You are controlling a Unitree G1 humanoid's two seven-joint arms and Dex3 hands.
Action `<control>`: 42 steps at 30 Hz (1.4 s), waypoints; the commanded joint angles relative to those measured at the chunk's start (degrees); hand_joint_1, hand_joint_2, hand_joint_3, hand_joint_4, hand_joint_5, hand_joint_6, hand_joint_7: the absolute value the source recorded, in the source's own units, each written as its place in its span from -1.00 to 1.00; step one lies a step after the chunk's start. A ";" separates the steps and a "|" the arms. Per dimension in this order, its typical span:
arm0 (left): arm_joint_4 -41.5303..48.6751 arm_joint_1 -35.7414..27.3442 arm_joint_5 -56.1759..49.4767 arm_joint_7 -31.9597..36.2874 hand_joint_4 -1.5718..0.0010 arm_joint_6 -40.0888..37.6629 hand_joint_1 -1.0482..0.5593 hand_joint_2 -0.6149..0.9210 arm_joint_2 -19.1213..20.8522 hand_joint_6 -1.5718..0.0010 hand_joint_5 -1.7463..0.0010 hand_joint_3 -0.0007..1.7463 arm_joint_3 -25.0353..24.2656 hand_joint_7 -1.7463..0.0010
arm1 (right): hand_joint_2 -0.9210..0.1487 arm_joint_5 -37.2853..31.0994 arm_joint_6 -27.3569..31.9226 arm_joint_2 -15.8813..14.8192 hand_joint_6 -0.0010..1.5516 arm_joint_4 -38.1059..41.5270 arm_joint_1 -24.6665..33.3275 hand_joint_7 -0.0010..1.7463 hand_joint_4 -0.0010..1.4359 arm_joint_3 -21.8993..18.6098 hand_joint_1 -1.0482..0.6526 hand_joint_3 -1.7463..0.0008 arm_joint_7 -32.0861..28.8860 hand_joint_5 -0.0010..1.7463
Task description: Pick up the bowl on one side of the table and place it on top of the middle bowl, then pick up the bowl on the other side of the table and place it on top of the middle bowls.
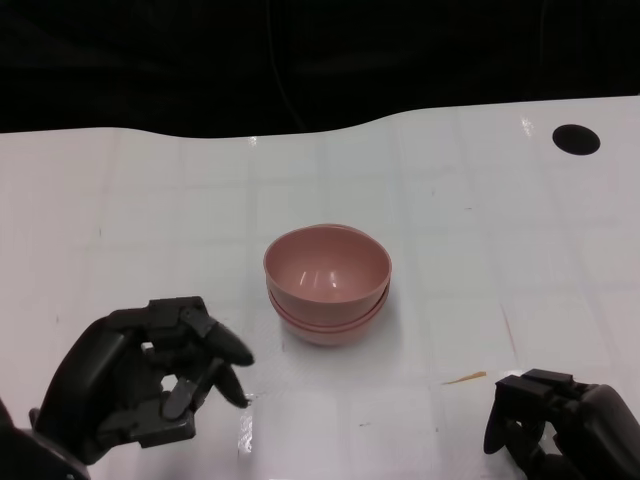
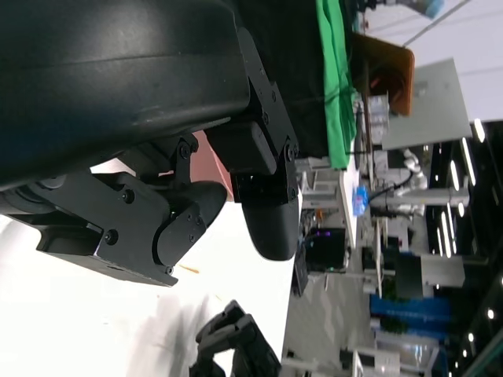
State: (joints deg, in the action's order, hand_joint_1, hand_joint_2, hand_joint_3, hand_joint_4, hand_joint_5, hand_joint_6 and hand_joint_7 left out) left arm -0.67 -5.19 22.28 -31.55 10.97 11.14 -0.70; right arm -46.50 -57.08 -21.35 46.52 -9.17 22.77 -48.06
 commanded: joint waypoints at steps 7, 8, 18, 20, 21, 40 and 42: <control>5.56 -2.42 0.40 -1.43 -0.20 3.04 0.37 0.46 -0.78 -0.06 -0.99 0.63 -2.83 -0.97 | -0.37 1.04 -1.11 -0.99 -0.13 0.70 0.19 0.81 0.08 -1.11 0.10 -0.33 -1.25 1.00; 6.26 -2.43 0.78 -1.96 -0.21 3.50 0.37 0.45 -0.98 -0.06 -1.00 0.62 -3.05 -0.99 | -0.37 1.18 -1.12 -0.98 -0.13 0.67 0.26 0.81 0.08 -1.18 0.10 -0.34 -1.19 1.00; 13.93 -2.13 2.18 -5.19 -0.20 5.72 0.31 0.56 -3.74 -0.04 -1.00 0.42 -5.42 -1.00 | -0.19 11.65 -5.29 2.43 0.00 2.60 1.70 0.73 0.15 -4.61 0.15 -0.44 4.57 1.00; 15.40 -1.93 1.75 -5.21 -0.20 6.67 0.31 0.55 -4.29 -0.05 -1.00 0.41 -5.94 -1.00 | -0.17 15.89 -6.04 3.57 0.01 2.86 2.30 0.72 0.16 -5.70 0.16 -0.46 8.24 1.00; 15.92 -1.82 1.54 -5.18 -0.21 7.09 0.31 0.56 -4.52 -0.05 -1.00 0.41 -6.16 -1.00 | -0.17 17.61 -6.14 4.01 0.01 2.80 2.58 0.72 0.16 -6.18 0.16 -0.47 9.98 1.00; 20.30 -0.81 0.72 -6.38 -0.23 9.43 0.29 0.51 -4.65 -0.06 -1.00 0.44 -7.75 -1.00 | -0.32 47.72 5.55 14.51 -0.08 -10.68 10.74 0.75 0.09 -17.65 0.12 -0.31 42.64 1.00; 19.73 -0.99 0.65 -6.23 -0.22 9.27 0.30 0.52 -4.73 -0.06 -1.00 0.45 -7.60 -1.00 | -0.32 47.39 5.98 14.94 -0.08 -11.30 11.04 0.76 0.08 -18.51 0.13 -0.31 43.32 1.00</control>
State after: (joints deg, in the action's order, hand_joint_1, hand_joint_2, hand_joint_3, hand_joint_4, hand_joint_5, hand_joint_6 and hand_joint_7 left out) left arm 19.46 -5.39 22.84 -37.52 20.52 6.07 -8.06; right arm 0.43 -51.70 -6.32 36.17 1.07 5.50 -5.07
